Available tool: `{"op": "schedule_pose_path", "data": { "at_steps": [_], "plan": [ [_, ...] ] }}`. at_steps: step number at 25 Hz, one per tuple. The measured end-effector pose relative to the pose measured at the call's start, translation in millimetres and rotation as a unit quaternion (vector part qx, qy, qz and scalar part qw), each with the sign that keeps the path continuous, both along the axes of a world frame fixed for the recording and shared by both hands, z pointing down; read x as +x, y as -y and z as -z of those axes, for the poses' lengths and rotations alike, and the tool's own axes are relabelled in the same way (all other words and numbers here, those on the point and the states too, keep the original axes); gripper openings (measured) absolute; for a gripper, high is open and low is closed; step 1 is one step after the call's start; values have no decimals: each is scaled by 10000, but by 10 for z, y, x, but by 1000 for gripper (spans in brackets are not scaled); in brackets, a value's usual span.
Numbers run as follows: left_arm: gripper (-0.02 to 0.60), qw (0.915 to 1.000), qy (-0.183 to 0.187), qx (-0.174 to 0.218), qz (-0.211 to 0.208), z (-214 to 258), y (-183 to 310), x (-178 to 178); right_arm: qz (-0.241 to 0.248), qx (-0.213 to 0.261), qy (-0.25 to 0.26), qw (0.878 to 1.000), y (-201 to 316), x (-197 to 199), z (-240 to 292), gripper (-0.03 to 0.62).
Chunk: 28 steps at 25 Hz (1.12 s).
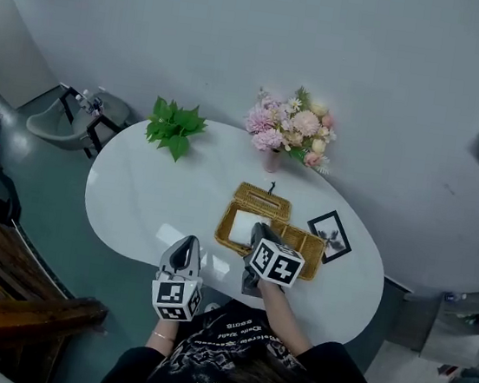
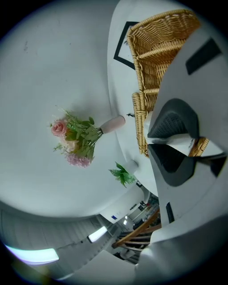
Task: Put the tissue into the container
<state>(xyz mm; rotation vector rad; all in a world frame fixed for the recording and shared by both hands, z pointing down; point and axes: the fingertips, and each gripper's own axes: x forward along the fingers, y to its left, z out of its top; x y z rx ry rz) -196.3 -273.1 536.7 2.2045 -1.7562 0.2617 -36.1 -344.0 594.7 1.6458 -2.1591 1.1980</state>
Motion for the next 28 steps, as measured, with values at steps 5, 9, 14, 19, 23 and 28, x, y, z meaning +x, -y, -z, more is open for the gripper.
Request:
{"op": "schedule_pose_path", "data": {
  "at_steps": [5, 9, 14, 19, 23, 28],
  "plan": [
    [26, 9999, 34, -34, 139, -24, 32, -77, 139, -172, -256, 9994, 24, -5, -108, 64],
    [26, 9996, 27, -37, 261, -26, 69, -137, 135, -341, -306, 9989, 51, 19, -165, 64],
    [26, 9996, 1, -62, 260, -34, 121, -107, 55, -703, -441, 9965, 77, 83, -213, 66],
    [26, 9996, -34, -104, 255, -48, 156, -92, 88, -966, -388, 9945, 127, 54, -268, 72],
    [26, 9994, -57, -158, 292, -81, 170, -99, 184, -1167, -383, 9923, 133, 14, -328, 79],
    [26, 9994, -56, -162, 308, -99, 178, -111, 323, -1126, -107, 9931, 159, -86, -303, 210]
  ]
}}
